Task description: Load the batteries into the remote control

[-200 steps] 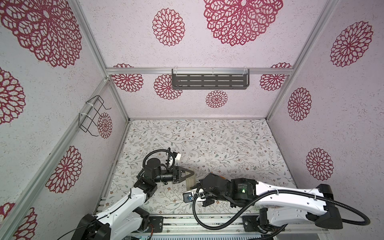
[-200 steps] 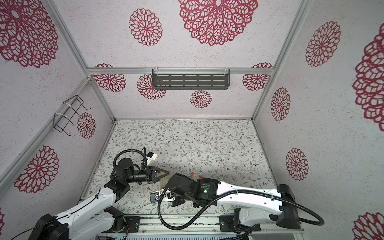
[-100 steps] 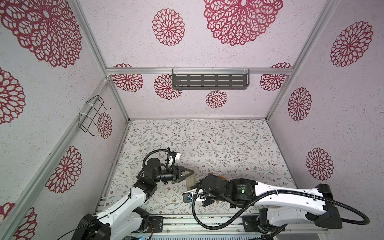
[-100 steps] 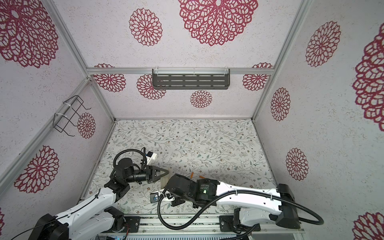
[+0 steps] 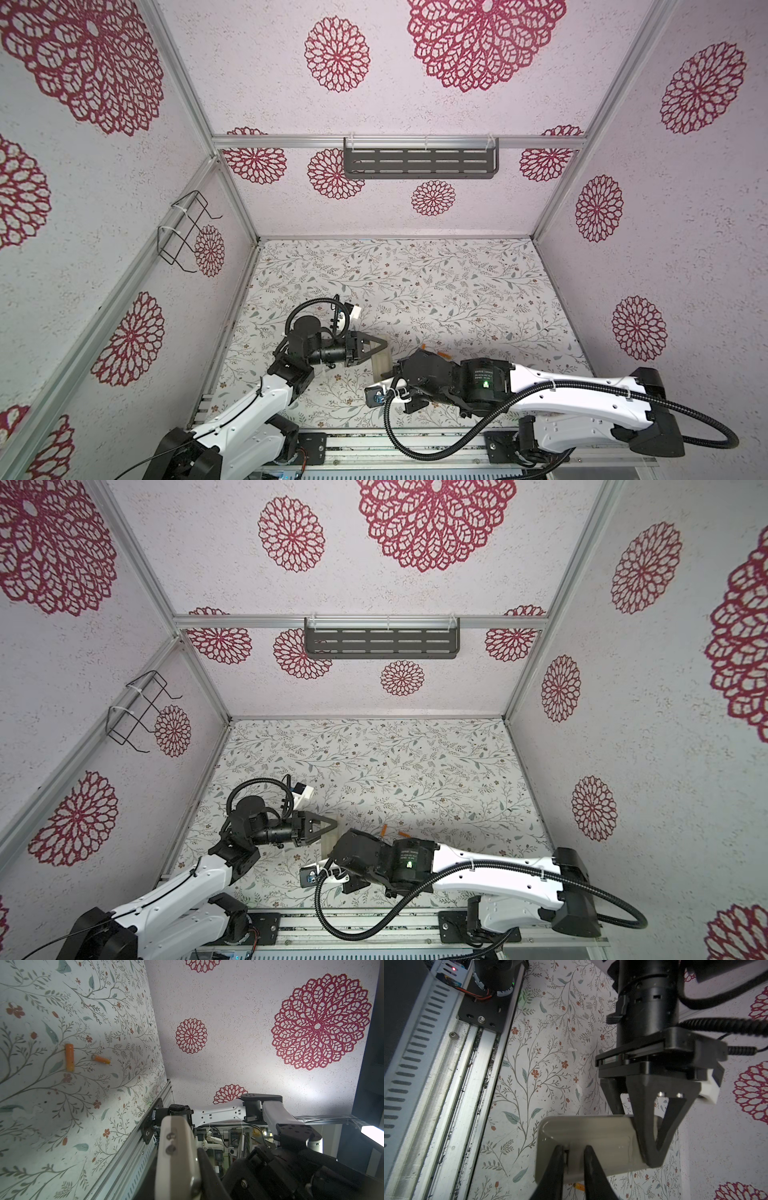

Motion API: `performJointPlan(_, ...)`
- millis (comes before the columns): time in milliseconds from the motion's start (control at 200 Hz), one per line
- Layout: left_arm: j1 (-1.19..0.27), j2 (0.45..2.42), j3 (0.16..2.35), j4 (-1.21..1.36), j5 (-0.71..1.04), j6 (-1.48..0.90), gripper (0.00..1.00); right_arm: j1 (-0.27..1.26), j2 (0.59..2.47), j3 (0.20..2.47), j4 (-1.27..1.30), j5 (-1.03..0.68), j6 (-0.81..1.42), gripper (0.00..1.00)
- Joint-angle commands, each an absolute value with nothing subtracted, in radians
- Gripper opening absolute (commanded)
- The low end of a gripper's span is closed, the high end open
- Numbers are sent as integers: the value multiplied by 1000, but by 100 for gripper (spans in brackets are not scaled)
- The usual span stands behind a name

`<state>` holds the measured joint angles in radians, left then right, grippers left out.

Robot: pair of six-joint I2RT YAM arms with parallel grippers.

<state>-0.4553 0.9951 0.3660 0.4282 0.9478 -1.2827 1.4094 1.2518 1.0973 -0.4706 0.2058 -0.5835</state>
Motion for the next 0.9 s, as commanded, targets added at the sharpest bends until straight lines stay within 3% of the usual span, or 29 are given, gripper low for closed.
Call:
performJointPlan(0,-469,985,393,460,1039,-1304,0,1396,1264,1112,-436,315,-598,21)
performJointPlan(896,-468,986,383,428,1032,-1281,0,1401,1224,1092,-379,347,-604,20)
